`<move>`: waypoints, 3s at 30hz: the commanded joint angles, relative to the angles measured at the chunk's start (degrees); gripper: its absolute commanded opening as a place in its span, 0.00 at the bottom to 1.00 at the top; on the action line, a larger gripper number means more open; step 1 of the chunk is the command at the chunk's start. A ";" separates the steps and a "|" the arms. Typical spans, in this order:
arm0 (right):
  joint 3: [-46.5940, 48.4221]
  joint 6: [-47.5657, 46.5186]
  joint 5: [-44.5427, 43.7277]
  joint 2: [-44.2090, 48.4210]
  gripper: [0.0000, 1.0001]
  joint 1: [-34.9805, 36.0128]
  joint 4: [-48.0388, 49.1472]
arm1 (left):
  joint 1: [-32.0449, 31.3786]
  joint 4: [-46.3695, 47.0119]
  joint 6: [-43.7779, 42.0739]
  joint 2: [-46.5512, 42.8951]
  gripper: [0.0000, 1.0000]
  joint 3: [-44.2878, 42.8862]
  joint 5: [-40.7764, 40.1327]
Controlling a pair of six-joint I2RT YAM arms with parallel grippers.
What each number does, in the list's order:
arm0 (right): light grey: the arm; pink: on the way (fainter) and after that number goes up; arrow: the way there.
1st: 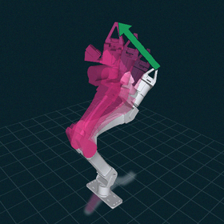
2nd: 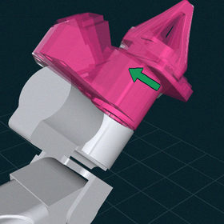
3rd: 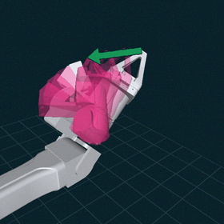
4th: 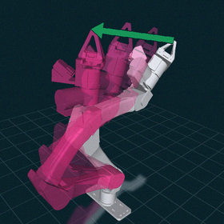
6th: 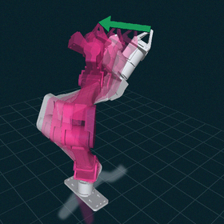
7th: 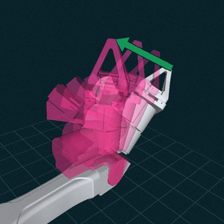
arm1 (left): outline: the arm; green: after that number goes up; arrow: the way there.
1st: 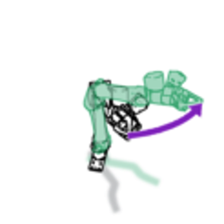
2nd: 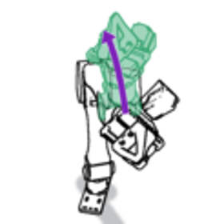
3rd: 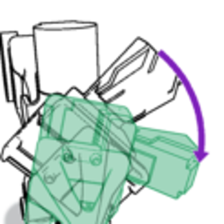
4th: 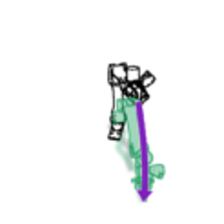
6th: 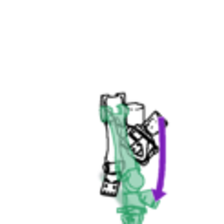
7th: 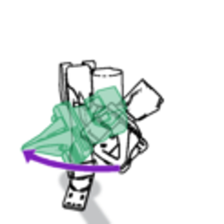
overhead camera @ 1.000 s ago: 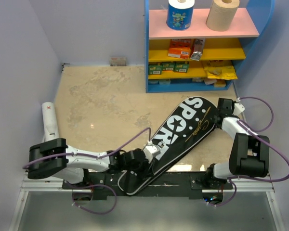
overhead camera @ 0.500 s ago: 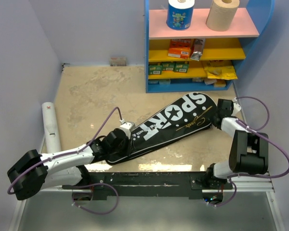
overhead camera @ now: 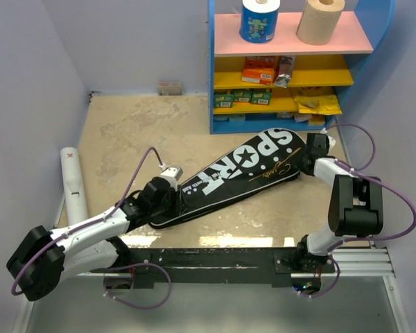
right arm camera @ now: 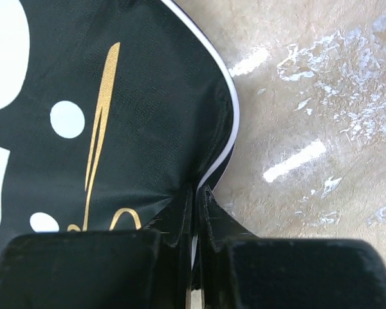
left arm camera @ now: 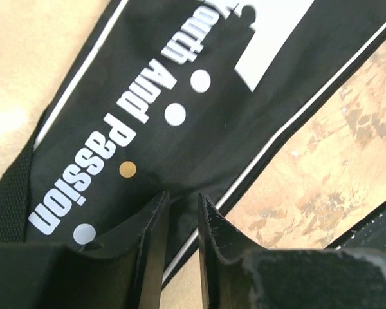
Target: Pack up the badminton gear
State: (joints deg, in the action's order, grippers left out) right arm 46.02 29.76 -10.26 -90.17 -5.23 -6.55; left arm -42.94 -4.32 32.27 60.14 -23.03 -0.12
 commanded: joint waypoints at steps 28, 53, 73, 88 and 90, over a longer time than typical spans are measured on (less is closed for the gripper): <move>2.85 -7.44 7.53 21.17 0.42 9.19 -20.35 | 0.93 21.18 2.36 9.10 0.88 -2.98 3.46; 0.03 -5.67 3.23 21.53 0.44 12.44 -20.70 | 7.10 20.67 2.27 -3.70 0.87 -0.52 6.28; -1.55 -4.27 5.25 23.90 0.40 13.76 -19.64 | -1.81 32.71 4.55 29.14 0.31 -9.14 6.63; -1.02 -4.18 3.40 19.42 0.41 16.22 -19.47 | 29.93 47.29 8.95 34.87 0.28 9.05 16.11; -0.67 -4.62 3.58 17.67 0.41 18.06 -19.38 | 30.11 47.64 8.86 34.52 0.28 9.40 17.16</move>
State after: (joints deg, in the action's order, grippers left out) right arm 44.75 25.28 -6.48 -70.43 10.61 -27.27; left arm -14.85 47.90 43.51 92.16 -17.15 17.50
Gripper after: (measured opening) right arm 0.409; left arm 0.276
